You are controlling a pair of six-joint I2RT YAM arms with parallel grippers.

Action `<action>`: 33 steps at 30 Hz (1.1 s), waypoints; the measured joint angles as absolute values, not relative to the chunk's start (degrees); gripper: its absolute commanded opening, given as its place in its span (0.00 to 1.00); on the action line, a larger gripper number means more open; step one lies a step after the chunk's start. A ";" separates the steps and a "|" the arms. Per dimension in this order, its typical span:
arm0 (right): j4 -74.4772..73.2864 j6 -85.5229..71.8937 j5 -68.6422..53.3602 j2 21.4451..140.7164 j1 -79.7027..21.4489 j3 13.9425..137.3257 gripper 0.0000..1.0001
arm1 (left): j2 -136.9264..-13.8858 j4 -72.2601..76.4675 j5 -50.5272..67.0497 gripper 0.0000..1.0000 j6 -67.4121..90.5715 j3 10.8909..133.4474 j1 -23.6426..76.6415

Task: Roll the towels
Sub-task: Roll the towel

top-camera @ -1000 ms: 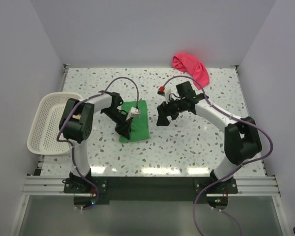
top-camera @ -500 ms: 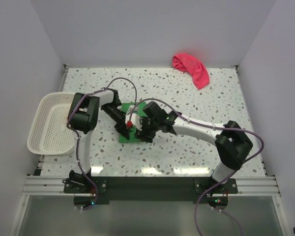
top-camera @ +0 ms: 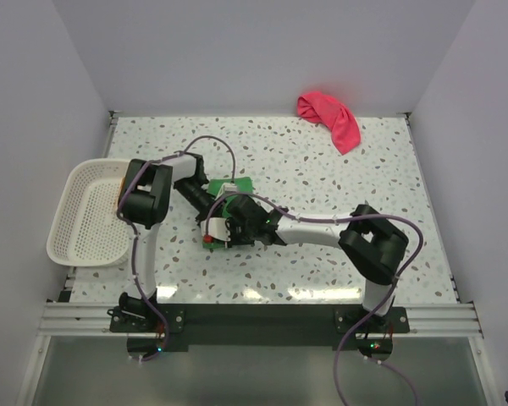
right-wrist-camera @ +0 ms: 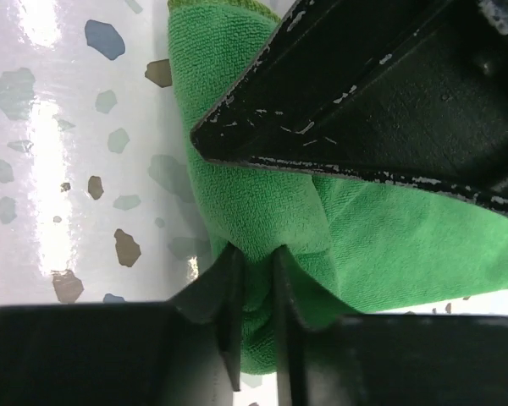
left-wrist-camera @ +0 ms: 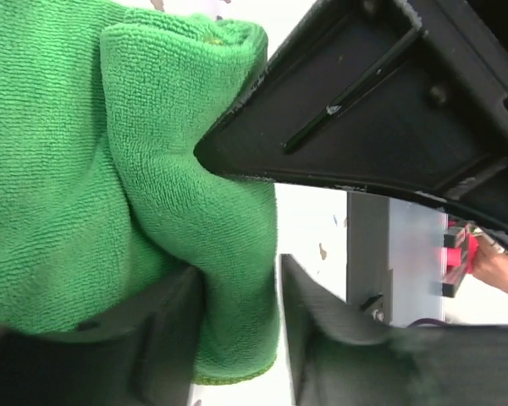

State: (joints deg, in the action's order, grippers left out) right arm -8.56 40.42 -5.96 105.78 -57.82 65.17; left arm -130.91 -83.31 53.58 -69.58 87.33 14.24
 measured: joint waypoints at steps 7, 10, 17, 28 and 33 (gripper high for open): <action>-9.93 40.91 -8.45 106.02 -57.08 65.78 0.00 | -128.38 -85.41 54.15 0.87 -69.21 86.85 13.34; -12.05 40.29 -11.92 106.78 -55.44 67.42 0.00 | -125.71 -81.69 51.72 0.88 -69.47 86.61 11.86; -18.94 36.21 -23.11 109.89 -49.69 73.01 0.00 | -118.80 -74.00 48.25 0.88 -69.47 91.07 0.73; -35.59 26.98 -39.18 122.78 -44.18 90.41 0.00 | -78.56 -49.78 47.55 0.87 -64.25 58.94 -6.11; -40.75 23.73 -47.94 128.29 -42.11 95.74 0.00 | -59.44 -35.90 40.36 0.88 -60.49 40.07 8.14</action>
